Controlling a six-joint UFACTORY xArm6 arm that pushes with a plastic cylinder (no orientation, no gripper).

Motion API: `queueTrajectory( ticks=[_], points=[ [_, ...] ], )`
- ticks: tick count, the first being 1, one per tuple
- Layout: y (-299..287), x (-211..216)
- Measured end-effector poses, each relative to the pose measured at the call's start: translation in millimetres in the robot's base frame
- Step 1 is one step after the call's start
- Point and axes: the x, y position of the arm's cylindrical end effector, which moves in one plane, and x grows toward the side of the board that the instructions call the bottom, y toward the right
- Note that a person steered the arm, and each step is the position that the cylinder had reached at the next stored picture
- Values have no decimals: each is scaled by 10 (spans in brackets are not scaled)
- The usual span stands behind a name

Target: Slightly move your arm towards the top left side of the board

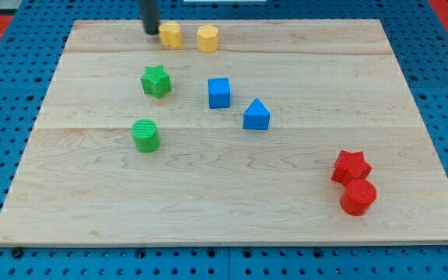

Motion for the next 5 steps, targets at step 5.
queueTrajectory(
  ticks=[5],
  points=[
    [-167,-20]
  ],
)
